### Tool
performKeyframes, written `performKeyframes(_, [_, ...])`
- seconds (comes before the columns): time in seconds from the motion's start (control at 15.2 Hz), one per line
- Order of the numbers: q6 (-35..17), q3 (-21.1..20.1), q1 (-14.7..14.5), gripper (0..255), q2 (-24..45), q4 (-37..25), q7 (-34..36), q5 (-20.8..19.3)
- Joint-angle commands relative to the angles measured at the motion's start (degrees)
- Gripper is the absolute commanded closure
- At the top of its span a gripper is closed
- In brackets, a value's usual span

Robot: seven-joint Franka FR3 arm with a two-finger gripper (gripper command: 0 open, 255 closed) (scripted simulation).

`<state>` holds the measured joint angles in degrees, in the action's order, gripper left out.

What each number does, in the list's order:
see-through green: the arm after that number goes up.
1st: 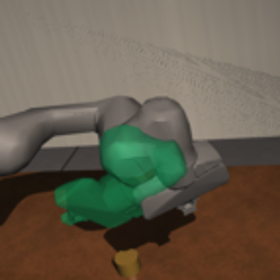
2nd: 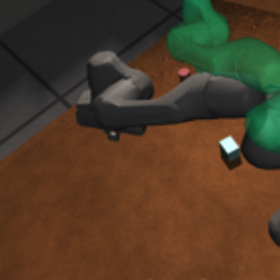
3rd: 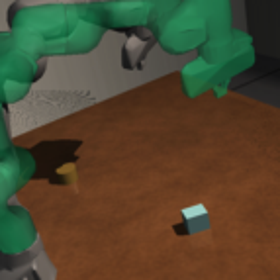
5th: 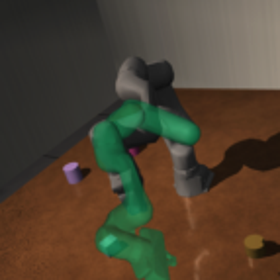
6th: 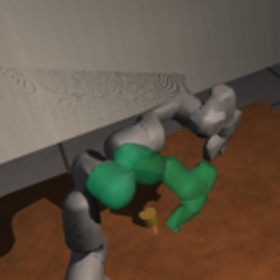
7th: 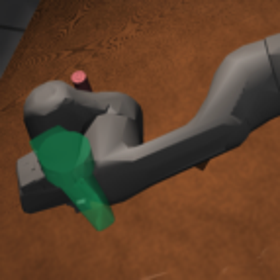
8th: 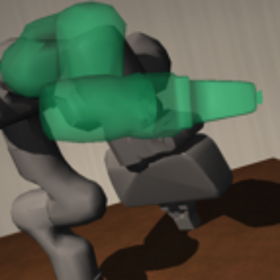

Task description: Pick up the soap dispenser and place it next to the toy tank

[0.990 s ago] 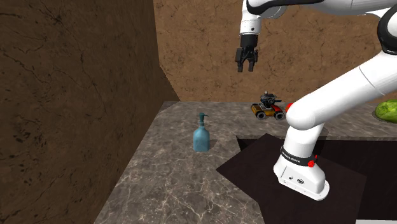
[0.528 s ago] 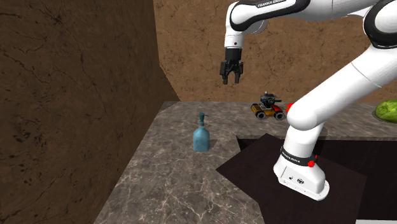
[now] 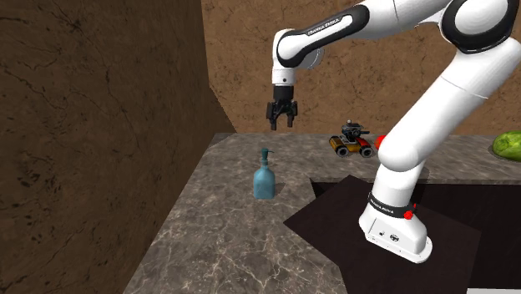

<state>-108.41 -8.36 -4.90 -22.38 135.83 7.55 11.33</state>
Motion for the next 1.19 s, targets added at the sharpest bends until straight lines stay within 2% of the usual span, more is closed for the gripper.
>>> performKeyframes(0.0, [-2.75, -1.18, -0.5, 0, 3.63, -0.89, 1.13, 0.43])
performKeyframes(0.4, [-9.87, -4.15, -1.91, 0, 14.23, -4.24, 4.42, 0.58])
performKeyframes(0.86, [-15.98, -4.82, -2.4, 0, 16.74, -0.7, 4.4, 0.94])
performKeyframes(1.12, [-15.98, -4.82, -2.4, 0, 16.74, -0.7, 4.4, 0.94])
